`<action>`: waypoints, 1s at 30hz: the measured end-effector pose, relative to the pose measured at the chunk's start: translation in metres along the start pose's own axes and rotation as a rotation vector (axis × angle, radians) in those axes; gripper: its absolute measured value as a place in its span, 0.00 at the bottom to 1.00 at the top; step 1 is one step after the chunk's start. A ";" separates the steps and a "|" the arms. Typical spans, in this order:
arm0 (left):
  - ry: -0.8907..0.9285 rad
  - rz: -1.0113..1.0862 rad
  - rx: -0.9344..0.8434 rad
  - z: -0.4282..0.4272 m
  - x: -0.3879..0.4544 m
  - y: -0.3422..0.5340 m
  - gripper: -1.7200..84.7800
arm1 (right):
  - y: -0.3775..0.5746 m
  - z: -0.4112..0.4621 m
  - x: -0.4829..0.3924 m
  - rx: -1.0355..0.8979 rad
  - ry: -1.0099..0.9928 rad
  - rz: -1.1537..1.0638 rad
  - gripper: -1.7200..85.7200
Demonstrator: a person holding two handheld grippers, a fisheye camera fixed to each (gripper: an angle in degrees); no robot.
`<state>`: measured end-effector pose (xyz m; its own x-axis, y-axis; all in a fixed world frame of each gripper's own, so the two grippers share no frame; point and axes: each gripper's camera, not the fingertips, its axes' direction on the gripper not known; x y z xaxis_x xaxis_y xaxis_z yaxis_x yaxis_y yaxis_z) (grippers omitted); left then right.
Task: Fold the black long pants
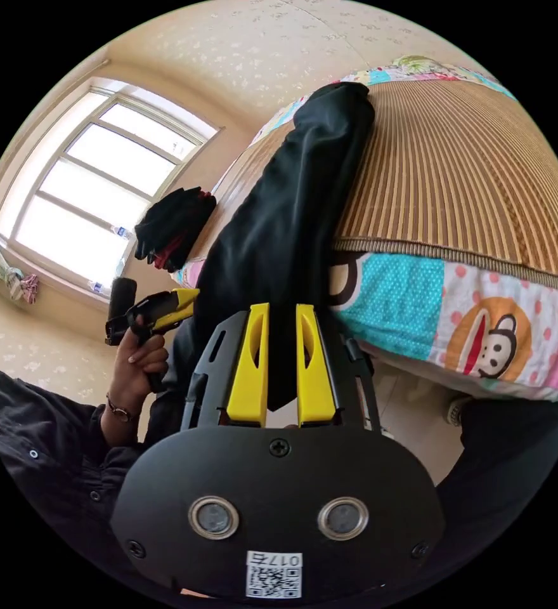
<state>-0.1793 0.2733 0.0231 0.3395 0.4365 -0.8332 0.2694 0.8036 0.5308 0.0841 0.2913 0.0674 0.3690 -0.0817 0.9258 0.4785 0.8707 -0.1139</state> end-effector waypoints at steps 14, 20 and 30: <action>0.004 -0.008 -0.271 0.024 -0.004 -0.001 0.06 | 0.008 -0.073 0.014 0.026 -0.173 -0.028 0.04; 0.021 0.024 -0.169 0.027 0.006 0.017 0.08 | 0.009 -0.047 0.025 -0.122 -0.003 0.042 0.05; -0.042 0.115 -0.095 0.051 0.018 -0.027 0.14 | -0.051 -0.083 0.053 0.073 -0.059 0.032 0.13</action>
<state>-0.1350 0.2387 0.0013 0.4015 0.5124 -0.7591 0.1404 0.7846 0.6039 0.1455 0.2018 0.0919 0.3343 -0.0266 0.9421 0.4069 0.9057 -0.1188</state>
